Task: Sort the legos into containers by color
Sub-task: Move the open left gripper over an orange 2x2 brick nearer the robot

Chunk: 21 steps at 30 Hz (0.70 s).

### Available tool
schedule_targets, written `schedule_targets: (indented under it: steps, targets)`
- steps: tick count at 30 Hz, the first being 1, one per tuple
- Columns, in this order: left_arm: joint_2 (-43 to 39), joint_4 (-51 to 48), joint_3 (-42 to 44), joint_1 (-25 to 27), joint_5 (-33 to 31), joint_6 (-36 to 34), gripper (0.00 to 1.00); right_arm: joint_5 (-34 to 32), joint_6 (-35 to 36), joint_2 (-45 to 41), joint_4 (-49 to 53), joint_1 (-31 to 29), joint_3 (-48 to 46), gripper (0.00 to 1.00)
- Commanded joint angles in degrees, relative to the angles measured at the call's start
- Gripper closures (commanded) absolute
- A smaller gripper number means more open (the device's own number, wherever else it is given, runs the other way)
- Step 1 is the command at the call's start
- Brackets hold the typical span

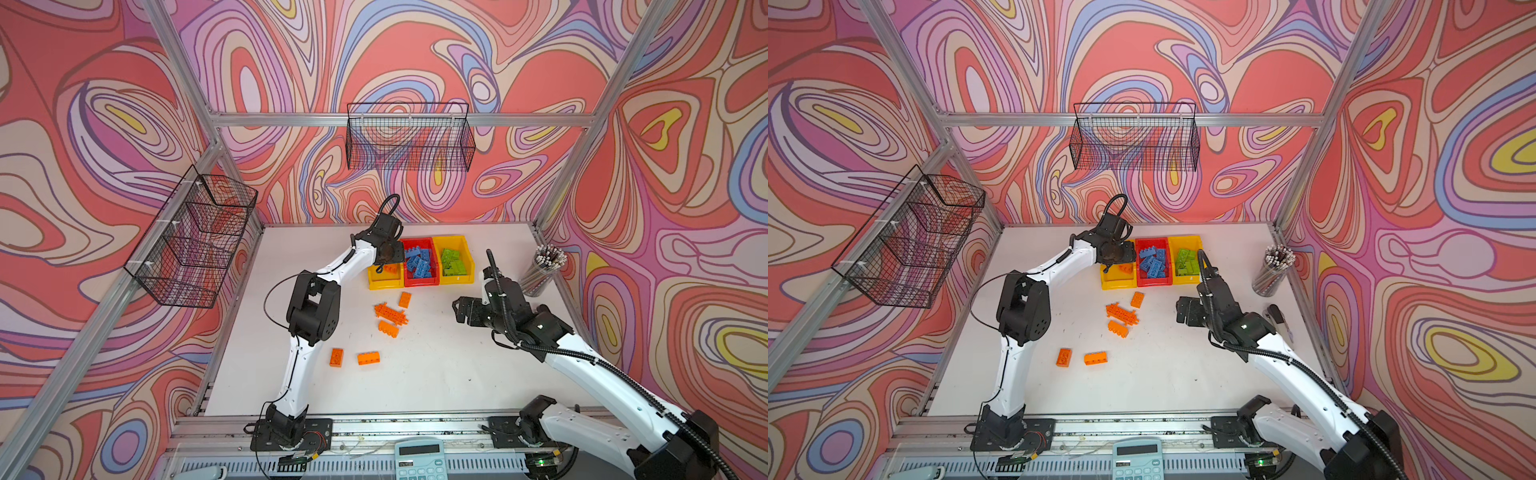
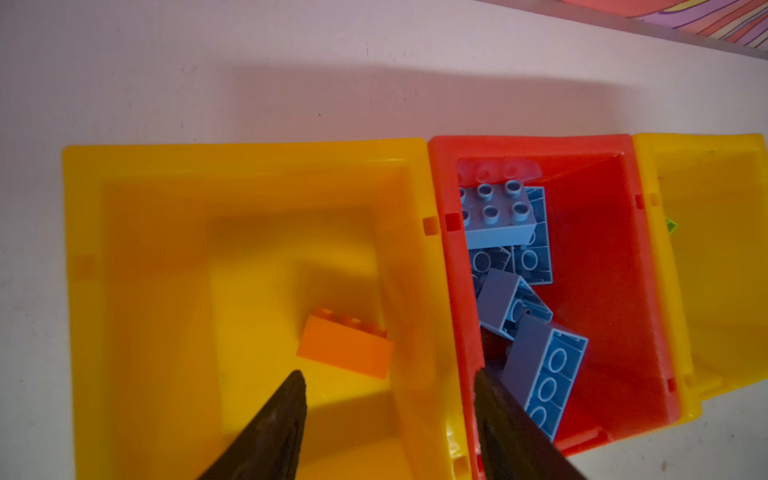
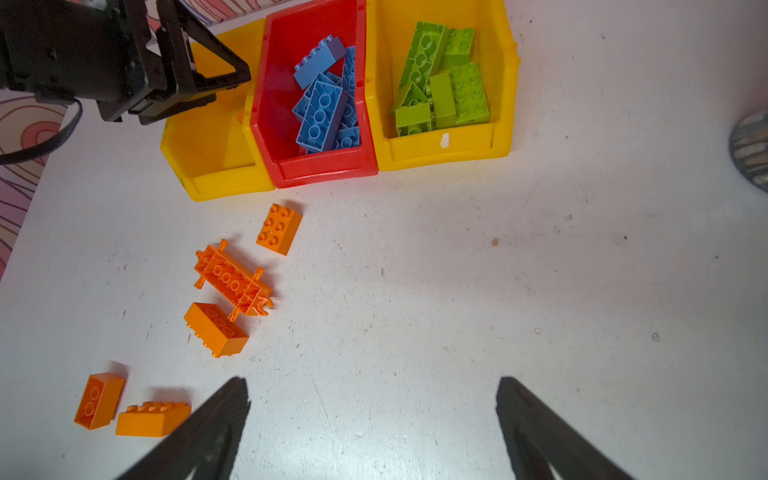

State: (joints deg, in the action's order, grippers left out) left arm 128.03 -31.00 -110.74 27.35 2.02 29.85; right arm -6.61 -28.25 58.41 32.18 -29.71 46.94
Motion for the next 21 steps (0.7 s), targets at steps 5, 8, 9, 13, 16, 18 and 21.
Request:
schedule_targets:
  steps: [5,8,9,13,16,18,21]
  targets:
    - [-16.9,5.3,16.1,-0.2,0.0,1.2,0.36,-0.3,0.2,1.0,0.7,-0.4,2.0,0.02]
    - [-25.5,6.4,26.3,-0.2,-2.7,1.0,0.36,0.1,0.4,1.8,0.8,-0.3,3.0,0.02]
    - [-27.9,6.3,29.2,-0.3,-3.9,1.0,0.36,0.3,0.4,2.0,0.7,-0.4,3.4,0.02]
    - [-37.9,3.9,41.9,-0.2,-8.2,1.6,0.35,2.0,0.4,3.5,-0.4,-0.3,4.2,0.02]
    - [-44.1,2.8,50.6,-0.2,-9.1,3.2,0.35,3.5,0.2,4.8,-1.5,-0.4,4.5,0.02]
    - [-47.7,2.7,55.8,-0.2,-8.9,4.3,0.36,4.8,-0.2,5.5,-2.5,-0.3,4.4,0.02]
    - [-52.7,2.9,62.4,-0.2,-8.4,6.7,0.36,6.6,-0.9,6.2,-4.1,-0.6,3.9,0.02]
